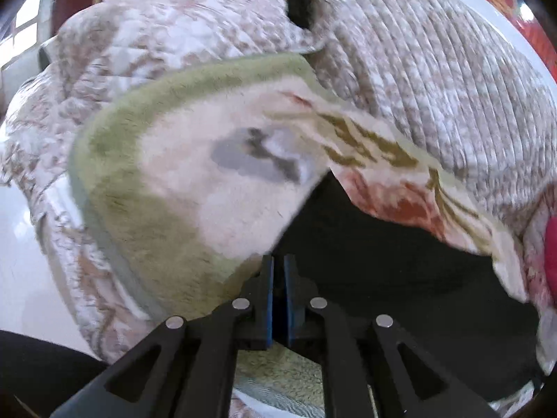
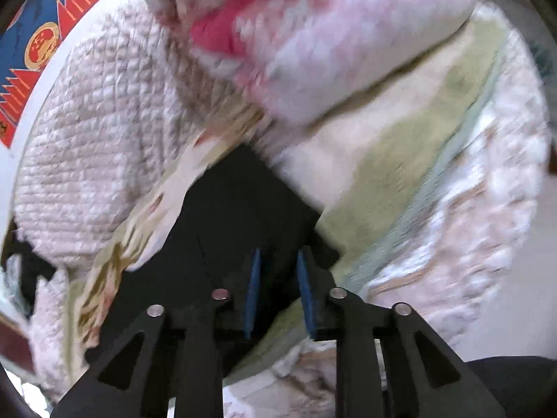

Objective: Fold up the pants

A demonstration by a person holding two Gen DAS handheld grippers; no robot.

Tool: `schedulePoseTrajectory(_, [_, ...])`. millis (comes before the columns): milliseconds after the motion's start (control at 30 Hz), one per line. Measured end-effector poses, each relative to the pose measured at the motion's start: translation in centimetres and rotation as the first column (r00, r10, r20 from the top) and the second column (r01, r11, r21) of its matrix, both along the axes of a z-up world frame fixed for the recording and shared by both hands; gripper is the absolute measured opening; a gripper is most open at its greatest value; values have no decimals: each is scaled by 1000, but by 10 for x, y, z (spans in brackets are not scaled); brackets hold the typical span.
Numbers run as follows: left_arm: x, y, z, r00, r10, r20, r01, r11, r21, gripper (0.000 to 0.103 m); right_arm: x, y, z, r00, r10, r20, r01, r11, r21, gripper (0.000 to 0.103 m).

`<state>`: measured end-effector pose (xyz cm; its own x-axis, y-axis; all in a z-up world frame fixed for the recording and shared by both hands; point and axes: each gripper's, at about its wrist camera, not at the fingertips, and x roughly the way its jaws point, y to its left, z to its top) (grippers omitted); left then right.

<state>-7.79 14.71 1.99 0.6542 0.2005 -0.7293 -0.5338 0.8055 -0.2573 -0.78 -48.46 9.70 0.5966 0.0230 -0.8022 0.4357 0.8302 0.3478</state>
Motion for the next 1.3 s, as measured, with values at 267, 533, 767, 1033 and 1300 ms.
schedulePoseTrajectory(267, [49,-8,26,973,-231,23,230,972,50,61,45,37,20,976,210,55,-204,975,-93,32])
schedulePoseTrajectory(533, [102,-40,-9,931,-302,-204,348,903,253,20,95,98,9,901,433,38,-426,896,-124,32])
schedulePoseTrajectory(767, [89,-31,9,961,-272,-44,272,908,320,5,95,101,-18,898,440,1,-439,897,-55,32])
schedulePoseTrajectory(1033, [98,-22,-5,973,-206,-101,227,929,291,20,96,90,-33,911,408,-54,-412,906,-99,32])
schedulePoseTrajectory(1300, [68,-3,19,992,-120,43,107,967,232,29,96,57,-33,961,271,-58,-277,944,-180,33])
